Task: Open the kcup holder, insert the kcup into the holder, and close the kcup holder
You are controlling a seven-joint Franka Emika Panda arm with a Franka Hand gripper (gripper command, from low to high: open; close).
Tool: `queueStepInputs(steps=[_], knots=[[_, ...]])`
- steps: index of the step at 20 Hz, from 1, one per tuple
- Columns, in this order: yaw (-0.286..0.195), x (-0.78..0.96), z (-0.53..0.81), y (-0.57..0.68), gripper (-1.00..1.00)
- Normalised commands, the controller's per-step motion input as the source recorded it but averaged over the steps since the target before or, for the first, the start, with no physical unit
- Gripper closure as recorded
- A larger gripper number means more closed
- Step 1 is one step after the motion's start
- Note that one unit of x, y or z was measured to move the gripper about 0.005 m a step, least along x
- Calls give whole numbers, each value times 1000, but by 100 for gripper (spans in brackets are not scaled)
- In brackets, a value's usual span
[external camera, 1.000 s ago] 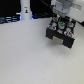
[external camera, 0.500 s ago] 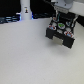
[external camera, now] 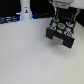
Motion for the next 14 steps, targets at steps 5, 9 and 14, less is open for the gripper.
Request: queueStepInputs(steps=[5, 9, 14], knots=[[0, 758, 228, -395, -100], [2, 811, 121, -330, -100], [7, 784, -15, -206, -100]])
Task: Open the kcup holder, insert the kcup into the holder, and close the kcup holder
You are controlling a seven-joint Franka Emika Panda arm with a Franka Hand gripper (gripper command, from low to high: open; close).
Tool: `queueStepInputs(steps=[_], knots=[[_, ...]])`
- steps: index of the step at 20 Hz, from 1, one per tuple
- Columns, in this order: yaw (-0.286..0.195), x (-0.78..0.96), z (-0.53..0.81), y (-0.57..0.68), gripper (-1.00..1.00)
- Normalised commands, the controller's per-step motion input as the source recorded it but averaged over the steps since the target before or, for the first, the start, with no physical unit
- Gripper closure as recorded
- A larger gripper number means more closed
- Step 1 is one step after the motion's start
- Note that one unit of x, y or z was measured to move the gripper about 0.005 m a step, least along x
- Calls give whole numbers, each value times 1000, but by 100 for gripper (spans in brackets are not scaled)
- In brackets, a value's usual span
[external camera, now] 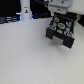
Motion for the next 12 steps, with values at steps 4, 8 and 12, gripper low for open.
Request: queueStepInputs(steps=[4, 8, 12], knots=[[31, 586, -166, -53, -100], [96, 231, -194, 82, -100], [196, -43, -313, 179, -100]])
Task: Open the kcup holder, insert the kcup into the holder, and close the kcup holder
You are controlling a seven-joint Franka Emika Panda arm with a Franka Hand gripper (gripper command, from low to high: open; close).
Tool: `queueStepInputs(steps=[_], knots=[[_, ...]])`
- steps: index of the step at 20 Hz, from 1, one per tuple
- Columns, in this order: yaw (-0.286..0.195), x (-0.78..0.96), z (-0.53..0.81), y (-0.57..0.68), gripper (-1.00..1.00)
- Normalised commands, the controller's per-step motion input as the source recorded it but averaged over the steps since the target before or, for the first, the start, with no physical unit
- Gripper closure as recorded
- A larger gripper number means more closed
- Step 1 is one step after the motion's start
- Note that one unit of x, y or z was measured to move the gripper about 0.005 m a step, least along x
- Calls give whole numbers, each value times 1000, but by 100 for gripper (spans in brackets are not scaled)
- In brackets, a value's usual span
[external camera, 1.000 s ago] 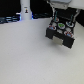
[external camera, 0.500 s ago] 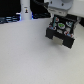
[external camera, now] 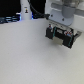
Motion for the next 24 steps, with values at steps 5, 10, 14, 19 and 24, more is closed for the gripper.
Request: queueStepInputs(steps=[5, 10, 14, 19, 24], knots=[[244, -77, -269, 201, -100], [177, -378, -194, 298, -100], [137, -429, -136, 387, -100], [53, -515, 8, 530, -100], [42, -585, 18, 578, -100]])
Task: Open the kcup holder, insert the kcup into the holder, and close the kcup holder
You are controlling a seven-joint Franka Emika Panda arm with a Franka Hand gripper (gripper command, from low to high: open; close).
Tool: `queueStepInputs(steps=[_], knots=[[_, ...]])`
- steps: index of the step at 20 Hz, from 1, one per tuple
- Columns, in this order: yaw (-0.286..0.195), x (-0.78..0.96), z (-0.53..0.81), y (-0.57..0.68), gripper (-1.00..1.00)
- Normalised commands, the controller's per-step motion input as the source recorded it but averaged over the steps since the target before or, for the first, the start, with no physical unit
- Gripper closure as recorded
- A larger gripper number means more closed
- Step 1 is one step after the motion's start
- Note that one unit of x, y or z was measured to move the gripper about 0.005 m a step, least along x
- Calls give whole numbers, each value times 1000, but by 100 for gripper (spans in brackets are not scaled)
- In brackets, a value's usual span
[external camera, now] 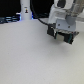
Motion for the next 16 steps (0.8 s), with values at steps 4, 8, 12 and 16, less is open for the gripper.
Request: queueStepInputs(steps=[4, 8, 12, 16], knots=[[42, -611, 18, 651, -100], [26, -684, 11, 670, -100], [14, -868, -62, 599, -100], [5, -927, -146, 585, -100]])
